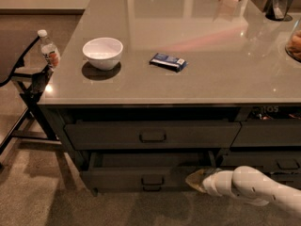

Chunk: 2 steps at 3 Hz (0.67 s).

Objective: Close middle drawer

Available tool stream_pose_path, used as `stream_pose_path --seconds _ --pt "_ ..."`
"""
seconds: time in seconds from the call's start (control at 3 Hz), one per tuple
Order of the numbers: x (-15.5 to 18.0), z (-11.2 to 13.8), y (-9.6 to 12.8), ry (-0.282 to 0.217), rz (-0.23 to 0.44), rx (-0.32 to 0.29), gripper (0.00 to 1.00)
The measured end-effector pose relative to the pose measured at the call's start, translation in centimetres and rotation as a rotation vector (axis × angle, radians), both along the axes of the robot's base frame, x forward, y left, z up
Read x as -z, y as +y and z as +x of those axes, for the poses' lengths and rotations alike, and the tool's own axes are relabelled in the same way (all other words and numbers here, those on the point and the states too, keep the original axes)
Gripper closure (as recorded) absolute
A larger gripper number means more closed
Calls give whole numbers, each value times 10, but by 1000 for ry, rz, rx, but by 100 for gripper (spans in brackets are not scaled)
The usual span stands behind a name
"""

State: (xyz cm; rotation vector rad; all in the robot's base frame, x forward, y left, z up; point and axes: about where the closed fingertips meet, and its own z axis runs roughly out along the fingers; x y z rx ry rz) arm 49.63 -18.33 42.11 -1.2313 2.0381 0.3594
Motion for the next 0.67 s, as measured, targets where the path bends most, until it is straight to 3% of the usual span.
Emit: stream_pose_path --seconds 0.33,0.67 --pt "-2 5 -2 -7 0 5 0" --pt "-2 5 -2 -7 0 5 0"
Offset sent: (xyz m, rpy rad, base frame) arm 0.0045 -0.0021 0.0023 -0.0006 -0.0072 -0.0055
